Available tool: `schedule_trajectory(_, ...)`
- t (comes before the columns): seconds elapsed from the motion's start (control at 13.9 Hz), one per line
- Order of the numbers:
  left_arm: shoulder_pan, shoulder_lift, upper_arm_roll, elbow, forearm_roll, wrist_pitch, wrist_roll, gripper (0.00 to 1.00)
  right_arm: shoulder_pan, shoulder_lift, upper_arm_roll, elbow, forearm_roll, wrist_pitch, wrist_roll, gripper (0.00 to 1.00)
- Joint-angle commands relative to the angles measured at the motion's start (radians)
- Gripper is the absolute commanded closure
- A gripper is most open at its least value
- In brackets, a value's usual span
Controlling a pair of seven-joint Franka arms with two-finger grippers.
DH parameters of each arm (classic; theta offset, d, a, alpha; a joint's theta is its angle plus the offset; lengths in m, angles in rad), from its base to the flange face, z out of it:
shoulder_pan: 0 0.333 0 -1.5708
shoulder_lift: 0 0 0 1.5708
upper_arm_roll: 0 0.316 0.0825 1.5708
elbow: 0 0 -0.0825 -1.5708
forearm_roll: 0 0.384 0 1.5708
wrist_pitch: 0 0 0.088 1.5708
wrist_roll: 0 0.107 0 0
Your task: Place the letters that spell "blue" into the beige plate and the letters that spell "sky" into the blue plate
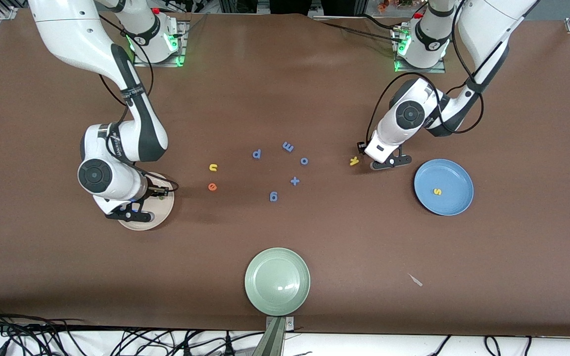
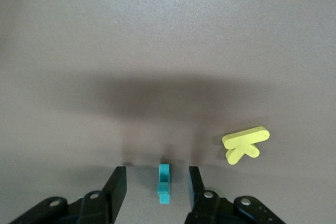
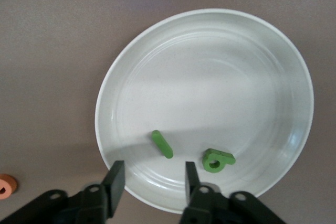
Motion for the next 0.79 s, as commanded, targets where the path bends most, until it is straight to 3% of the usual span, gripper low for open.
schedule_trajectory(0.0, -0.011, 0.0, -0.004, -0.003, 0.032, 0.01, -0.019, 0.56, 0.004, -0.02, 0.015, -0.009, 0.017, -0.005, 0.036, 0.28)
schedule_trajectory(0.14, -0.028, 0.005, -0.004, -0.003, 0.032, 0.01, -0.027, 0.64, 0.005, -0.019, 0.061, 0.003, 0.026, -0.003, 0.132, 0.28)
schedule_trajectory(0.43, -0.025, 0.005, -0.003, -0.001, 0.032, 0.004, -0.027, 1.0, 0.01, -0.01, 0.156, 0.002, 0.028, 0.027, 0.313, 0.28)
schedule_trajectory(0.72, 0.029, -0.079, -0.006, 0.022, 0.021, -0.071, -0.01, 1.0, 0.072, 0.027, 0.187, -0.006, 0.025, 0.113, 0.455, 0.28)
